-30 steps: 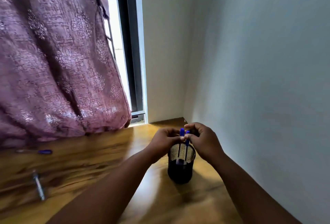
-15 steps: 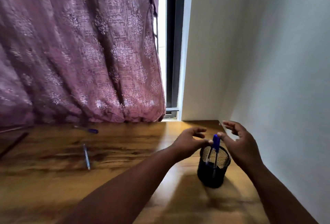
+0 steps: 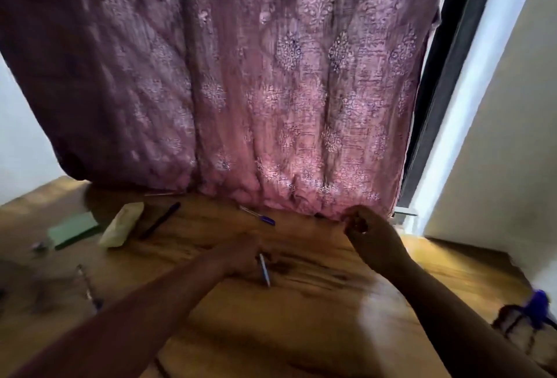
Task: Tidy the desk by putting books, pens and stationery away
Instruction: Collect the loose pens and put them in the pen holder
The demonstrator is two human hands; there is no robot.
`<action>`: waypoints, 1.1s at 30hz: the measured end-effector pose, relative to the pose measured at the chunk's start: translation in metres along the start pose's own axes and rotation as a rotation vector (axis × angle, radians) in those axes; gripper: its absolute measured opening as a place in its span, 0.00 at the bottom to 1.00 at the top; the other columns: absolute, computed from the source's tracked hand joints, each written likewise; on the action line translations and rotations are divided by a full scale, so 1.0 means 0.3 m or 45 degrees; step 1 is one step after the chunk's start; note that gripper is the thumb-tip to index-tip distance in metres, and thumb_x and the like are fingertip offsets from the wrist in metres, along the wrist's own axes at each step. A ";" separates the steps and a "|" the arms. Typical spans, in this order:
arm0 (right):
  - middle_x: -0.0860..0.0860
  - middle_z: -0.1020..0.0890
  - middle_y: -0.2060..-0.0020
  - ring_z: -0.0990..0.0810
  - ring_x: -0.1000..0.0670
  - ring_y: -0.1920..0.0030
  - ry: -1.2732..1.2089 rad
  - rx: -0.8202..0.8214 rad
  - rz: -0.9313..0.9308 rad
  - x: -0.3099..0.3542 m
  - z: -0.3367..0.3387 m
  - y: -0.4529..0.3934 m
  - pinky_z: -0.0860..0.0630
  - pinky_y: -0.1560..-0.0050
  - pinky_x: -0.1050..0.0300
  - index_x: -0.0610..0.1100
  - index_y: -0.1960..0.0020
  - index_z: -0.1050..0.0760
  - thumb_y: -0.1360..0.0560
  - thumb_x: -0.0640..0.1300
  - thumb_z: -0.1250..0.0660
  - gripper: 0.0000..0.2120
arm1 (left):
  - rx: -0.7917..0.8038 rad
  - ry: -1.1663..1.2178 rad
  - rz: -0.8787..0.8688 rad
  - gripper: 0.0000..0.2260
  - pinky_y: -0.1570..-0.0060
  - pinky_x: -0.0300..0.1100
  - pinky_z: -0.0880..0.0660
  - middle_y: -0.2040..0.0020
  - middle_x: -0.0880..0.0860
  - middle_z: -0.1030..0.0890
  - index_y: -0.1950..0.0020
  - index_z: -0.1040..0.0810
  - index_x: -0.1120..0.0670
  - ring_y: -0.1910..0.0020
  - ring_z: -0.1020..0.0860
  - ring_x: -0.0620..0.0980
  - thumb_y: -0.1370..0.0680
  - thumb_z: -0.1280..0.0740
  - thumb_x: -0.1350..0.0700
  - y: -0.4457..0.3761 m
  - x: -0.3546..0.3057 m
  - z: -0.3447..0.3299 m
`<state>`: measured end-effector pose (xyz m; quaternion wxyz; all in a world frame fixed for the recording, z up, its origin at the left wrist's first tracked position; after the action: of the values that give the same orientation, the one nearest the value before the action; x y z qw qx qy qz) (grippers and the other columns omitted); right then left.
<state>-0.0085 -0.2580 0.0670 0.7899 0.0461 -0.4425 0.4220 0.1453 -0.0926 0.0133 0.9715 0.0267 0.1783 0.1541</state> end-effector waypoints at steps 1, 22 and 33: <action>0.54 0.19 0.64 0.21 0.51 0.62 0.053 0.091 0.019 0.011 -0.090 -0.029 0.30 0.64 0.67 0.51 0.54 0.23 0.29 0.36 0.34 0.10 | 0.024 -0.057 -0.048 0.14 0.56 0.36 0.32 0.46 0.52 0.17 0.45 0.18 0.53 0.49 0.21 0.50 0.27 0.34 0.49 0.000 0.043 -0.013; 0.45 0.17 0.53 0.20 0.45 0.50 0.551 0.317 -0.052 -0.079 -0.694 -0.333 0.32 0.55 0.58 0.45 0.49 0.21 0.28 0.41 0.33 0.09 | -0.643 0.146 -0.615 0.10 0.47 0.40 0.31 0.49 0.52 0.17 0.47 0.18 0.51 0.49 0.23 0.46 0.27 0.32 0.54 -0.053 0.270 -0.071; 0.50 0.17 0.71 0.21 0.54 0.70 -0.633 -0.291 -0.276 0.036 0.421 -0.069 0.20 0.61 0.64 0.42 0.56 0.20 0.30 0.29 0.32 0.09 | -0.647 1.933 -0.160 0.07 0.73 0.29 0.29 0.70 0.47 0.18 0.54 0.20 0.57 0.74 0.24 0.39 0.25 0.33 0.68 -0.255 -0.207 0.198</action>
<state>-0.0747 -0.3208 0.1575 0.6978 0.1056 -0.6596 0.2584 0.1332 -0.1843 0.0817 0.5683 -0.3174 0.7509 0.1112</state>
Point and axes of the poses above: each hand's wrist, its own y-axis away from the middle knuckle, its own z-axis out of the back of the hand, x = y × z, the point moved 7 cm from there along -y, towards the middle knuckle
